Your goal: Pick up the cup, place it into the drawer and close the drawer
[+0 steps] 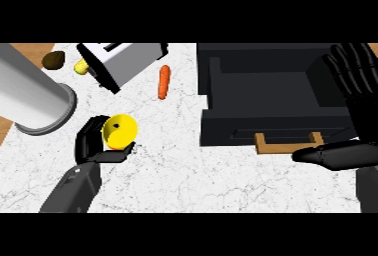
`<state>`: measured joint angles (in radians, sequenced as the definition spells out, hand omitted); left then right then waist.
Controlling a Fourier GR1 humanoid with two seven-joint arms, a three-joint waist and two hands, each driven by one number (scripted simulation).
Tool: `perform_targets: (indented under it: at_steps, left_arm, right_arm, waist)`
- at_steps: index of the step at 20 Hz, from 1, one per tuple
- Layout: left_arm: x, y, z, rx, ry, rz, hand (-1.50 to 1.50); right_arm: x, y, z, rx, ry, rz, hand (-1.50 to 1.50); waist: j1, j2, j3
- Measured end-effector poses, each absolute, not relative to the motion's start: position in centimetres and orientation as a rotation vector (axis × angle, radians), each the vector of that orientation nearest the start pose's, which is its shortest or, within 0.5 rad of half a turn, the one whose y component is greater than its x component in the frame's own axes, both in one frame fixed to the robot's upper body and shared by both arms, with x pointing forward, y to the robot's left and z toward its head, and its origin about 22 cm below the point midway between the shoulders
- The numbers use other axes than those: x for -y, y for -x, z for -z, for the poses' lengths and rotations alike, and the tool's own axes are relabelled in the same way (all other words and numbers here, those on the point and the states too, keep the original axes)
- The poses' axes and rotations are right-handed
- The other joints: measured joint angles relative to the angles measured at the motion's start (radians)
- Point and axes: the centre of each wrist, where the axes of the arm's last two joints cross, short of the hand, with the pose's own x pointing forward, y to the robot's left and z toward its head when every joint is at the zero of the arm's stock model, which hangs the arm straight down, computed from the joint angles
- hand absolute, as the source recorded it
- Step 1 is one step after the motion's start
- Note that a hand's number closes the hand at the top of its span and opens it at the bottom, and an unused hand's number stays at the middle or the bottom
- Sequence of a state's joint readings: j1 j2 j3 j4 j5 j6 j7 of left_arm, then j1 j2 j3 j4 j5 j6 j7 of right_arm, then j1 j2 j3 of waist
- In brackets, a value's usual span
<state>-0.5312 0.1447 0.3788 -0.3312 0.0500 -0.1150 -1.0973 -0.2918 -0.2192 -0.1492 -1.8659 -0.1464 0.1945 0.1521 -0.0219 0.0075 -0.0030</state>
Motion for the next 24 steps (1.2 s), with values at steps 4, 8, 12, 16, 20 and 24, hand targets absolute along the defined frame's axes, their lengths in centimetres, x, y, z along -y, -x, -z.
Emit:
perform_targets:
  at_steps: [4,8,12,16,20,24]
  left_arm:
    - [-26.6,-33.1,9.7,2.024,0.031,-0.149,1.50]
    - [-23.8,-36.1,6.5,2.095,0.124,-0.094,1.50]
    - [-20.8,-38.7,2.3,2.138,0.214,-0.021,1.50]
    - [-17.5,-40.6,-2.5,2.161,0.258,0.044,1.50]
    - [-13.9,-42.1,-7.7,2.163,0.262,0.088,1.50]
    - [-10.3,-42.7,-12.3,2.153,0.256,0.133,1.50]
  right_arm:
    - [26.9,-27.1,-15.2,1.980,-0.043,-0.275,-1.50]
    - [26.7,-27.2,-15.0,1.977,-0.028,-0.274,-1.50]
    - [27.1,-27.3,-14.9,1.974,-0.015,-0.259,-1.50]
    - [27.6,-27.1,-14.6,1.974,-0.005,-0.262,-1.50]
    - [27.8,-27.0,-14.3,1.974,0.002,-0.262,-1.50]
    - [27.9,-27.8,-14.9,1.982,0.007,-0.255,-1.50]
  waist:
    - [0.010,-0.005,0.002]
    - [0.019,-0.009,0.003]
    - [0.026,-0.013,0.004]
    - [0.027,-0.014,0.004]
    - [0.019,-0.013,0.004]
    - [0.011,-0.011,0.004]
